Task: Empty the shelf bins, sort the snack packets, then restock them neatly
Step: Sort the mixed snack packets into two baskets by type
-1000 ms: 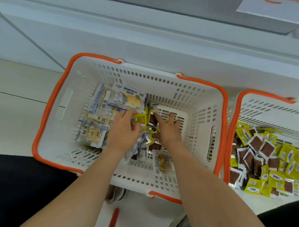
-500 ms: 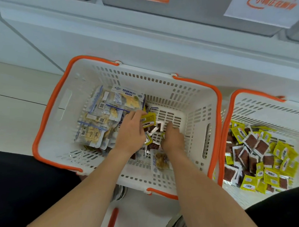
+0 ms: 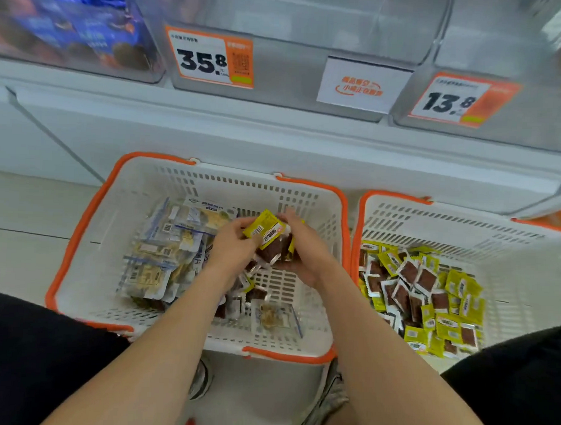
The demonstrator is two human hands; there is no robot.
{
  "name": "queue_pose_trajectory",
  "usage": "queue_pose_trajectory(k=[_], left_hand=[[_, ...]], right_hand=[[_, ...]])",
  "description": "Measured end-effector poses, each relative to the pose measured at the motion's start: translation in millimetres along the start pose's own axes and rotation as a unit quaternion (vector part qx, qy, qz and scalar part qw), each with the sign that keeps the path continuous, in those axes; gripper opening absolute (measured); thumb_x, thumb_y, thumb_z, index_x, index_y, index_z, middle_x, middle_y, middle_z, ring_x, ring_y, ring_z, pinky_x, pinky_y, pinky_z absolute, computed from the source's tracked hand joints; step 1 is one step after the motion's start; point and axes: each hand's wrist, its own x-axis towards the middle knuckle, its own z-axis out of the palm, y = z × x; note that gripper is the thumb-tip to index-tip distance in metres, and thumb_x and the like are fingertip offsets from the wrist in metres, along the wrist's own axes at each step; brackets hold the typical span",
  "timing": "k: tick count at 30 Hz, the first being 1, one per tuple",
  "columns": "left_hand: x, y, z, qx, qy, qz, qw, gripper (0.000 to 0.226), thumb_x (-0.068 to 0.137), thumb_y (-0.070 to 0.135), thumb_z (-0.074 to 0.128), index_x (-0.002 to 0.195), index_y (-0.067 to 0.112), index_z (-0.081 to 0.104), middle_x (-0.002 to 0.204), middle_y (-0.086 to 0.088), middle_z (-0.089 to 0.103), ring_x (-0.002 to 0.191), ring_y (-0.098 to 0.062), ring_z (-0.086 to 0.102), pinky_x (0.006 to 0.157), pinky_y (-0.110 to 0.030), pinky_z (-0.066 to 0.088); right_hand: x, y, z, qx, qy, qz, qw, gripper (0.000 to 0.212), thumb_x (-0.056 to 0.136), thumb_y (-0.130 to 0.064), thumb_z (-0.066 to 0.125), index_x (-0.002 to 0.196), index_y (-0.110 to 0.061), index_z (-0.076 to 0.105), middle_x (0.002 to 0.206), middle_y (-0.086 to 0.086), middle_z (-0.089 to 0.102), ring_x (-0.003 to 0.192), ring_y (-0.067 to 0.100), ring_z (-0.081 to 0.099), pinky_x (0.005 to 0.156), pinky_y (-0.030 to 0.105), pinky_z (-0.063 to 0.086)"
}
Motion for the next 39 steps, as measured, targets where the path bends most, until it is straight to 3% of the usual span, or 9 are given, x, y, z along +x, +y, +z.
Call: queue_pose_trajectory(k=[9, 12, 17, 20, 23, 27, 31, 35, 39], left_hand=[[-45, 91, 59, 0.152, -0.181, 0.124, 0.964, 0.024, 0.106, 0.029, 0.061, 0.13, 0.032, 0.056, 0.102, -0.001, 0.076, 0.086, -0.014, 0.075, 0.076, -0.036, 0.057], [-49, 86, 64, 0.288, -0.172, 0.143, 0.931, 0.021, 0.108, 0.027, 0.053, 0.128, 0.027, 0.058, 0.11, 0.001, 0.069, 0.089, -0.018, 0.072, 0.07, -0.032, 0.053], [-52, 29, 54, 0.494, -0.273, -0.035, 0.825, 0.024, 0.104, 0.026, 0.052, 0.082, 0.015, 0.053, 0.075, -0.006, 0.049, 0.061, -0.021, 0.047, 0.055, -0.03, 0.038], [-58, -2, 49, 0.566, -0.296, -0.089, 0.764, 0.035, 0.107, 0.033, 0.051, 0.129, 0.008, 0.061, 0.128, -0.012, 0.062, 0.113, -0.028, 0.063, 0.086, -0.034, 0.051], [-56, -26, 44, 0.56, -0.266, -0.113, 0.777, 0.054, 0.101, 0.036, 0.063, 0.143, 0.003, 0.052, 0.141, -0.013, 0.06, 0.126, -0.03, 0.061, 0.1, -0.036, 0.053], [-39, -49, 34, 0.42, -0.204, -0.185, 0.865, 0.07, 0.069, 0.021, 0.091, 0.131, 0.009, 0.062, 0.118, -0.009, 0.069, 0.098, -0.023, 0.066, 0.089, -0.034, 0.058], [-31, -28, 23, 0.263, -0.196, -0.232, 0.916, 0.022, 0.088, -0.003, 0.076, 0.106, 0.008, 0.071, 0.097, -0.011, 0.068, 0.067, -0.018, 0.056, 0.06, -0.028, 0.049], [-14, 13, -2, 0.292, -0.132, -0.069, 0.945, 0.024, 0.098, 0.003, 0.057, 0.103, 0.02, 0.074, 0.098, 0.002, 0.062, 0.076, -0.018, 0.061, 0.054, -0.025, 0.046], [16, 35, -32, 0.432, -0.055, 0.15, 0.888, 0.044, 0.085, -0.009, 0.057, 0.098, 0.033, 0.062, 0.118, 0.004, 0.065, 0.106, -0.021, 0.061, 0.082, -0.039, 0.054]], right_hand=[[-99, -87, -77, -0.253, 0.269, -0.162, 0.915, 0.021, 0.068, -0.02, 0.079, 0.09, -0.021, 0.076, 0.064, 0.007, 0.072, 0.055, 0.018, 0.065, 0.059, 0.04, 0.058], [-123, -90, -122, -0.325, 0.389, -0.138, 0.851, 0.043, 0.071, -0.035, 0.077, 0.112, -0.028, 0.065, 0.089, 0.001, 0.075, 0.082, 0.018, 0.069, 0.072, 0.036, 0.055], [-115, -63, -131, -0.535, 0.324, -0.005, 0.78, 0.111, 0.066, -0.088, 0.066, 0.15, -0.021, 0.041, 0.145, 0.015, 0.051, 0.136, 0.044, 0.045, 0.112, 0.061, 0.038], [-98, -50, -88, -0.551, 0.302, -0.165, 0.761, 0.062, 0.086, -0.064, 0.063, 0.127, -0.018, 0.064, 0.125, 0.012, 0.062, 0.124, 0.036, 0.054, 0.101, 0.049, 0.048], [-87, -40, -49, -0.497, 0.166, -0.273, 0.807, 0.024, 0.096, -0.028, 0.06, 0.115, -0.017, 0.07, 0.086, -0.003, 0.07, 0.082, 0.018, 0.067, 0.072, 0.035, 0.054], [-70, -24, -31, -0.561, 0.046, -0.262, 0.784, 0.022, 0.097, -0.016, 0.054, 0.113, -0.015, 0.071, 0.068, -0.014, 0.057, 0.059, 0.004, 0.052, 0.059, 0.026, 0.043], [-53, -16, -31, -0.57, 0.054, -0.245, 0.783, 0.025, 0.096, -0.013, 0.052, 0.113, -0.015, 0.07, 0.066, -0.015, 0.055, 0.063, 0.009, 0.054, 0.071, 0.04, 0.056], [-37, -16, -24, -0.525, 0.118, -0.244, 0.807, 0.029, 0.097, -0.013, 0.05, 0.119, -0.016, 0.069, 0.062, -0.004, 0.06, 0.058, 0.017, 0.058, 0.059, 0.037, 0.051], [-22, -10, -14, -0.506, 0.147, -0.223, 0.82, 0.026, 0.097, -0.014, 0.051, 0.116, -0.018, 0.068, 0.064, -0.002, 0.063, 0.056, 0.016, 0.06, 0.052, 0.032, 0.047]])
